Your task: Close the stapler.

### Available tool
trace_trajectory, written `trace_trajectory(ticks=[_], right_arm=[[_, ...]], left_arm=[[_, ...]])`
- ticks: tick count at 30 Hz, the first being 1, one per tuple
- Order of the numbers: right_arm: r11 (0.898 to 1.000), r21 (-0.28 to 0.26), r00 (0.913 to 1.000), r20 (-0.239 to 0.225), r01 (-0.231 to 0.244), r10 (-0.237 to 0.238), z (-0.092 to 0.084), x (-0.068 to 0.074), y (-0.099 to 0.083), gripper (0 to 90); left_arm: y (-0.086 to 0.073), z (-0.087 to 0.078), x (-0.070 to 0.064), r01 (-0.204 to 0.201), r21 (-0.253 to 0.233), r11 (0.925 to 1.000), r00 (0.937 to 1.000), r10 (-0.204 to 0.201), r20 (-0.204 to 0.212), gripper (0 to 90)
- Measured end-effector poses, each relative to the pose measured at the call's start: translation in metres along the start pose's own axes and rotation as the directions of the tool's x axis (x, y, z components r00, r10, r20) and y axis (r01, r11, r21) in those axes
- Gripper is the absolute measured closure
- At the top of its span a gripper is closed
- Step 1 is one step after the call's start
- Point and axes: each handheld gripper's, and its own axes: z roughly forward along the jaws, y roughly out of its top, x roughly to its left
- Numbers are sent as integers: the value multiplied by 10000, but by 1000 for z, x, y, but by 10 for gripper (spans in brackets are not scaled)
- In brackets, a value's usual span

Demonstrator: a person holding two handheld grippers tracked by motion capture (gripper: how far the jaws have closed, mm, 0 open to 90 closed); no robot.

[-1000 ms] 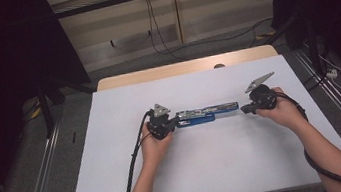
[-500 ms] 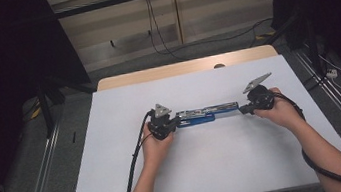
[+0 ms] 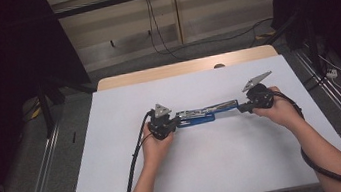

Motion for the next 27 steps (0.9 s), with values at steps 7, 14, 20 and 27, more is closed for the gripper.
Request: trace_trajectory(ticks=[7,14,20,27], right_arm=[[9996,-294,9998,-196,2,-8,-3,3,7,900],[9993,-360,9997,-221,73,-81,-1,6,9,884],[9989,-459,9997,-216,59,-69,0,8,9,806],[9969,-786,9998,-212,-83,66,-1,13,4,619]], left_arm=[[0,-1,0,-18,18,10000,10000,18,-15,900],[-1,-2,2,130,24,9999,9999,-131,57,900],[-2,-4,2,213,67,9998,9997,-214,138,900],[-1,-21,3,671,-334,9972,9972,-659,362,701]])
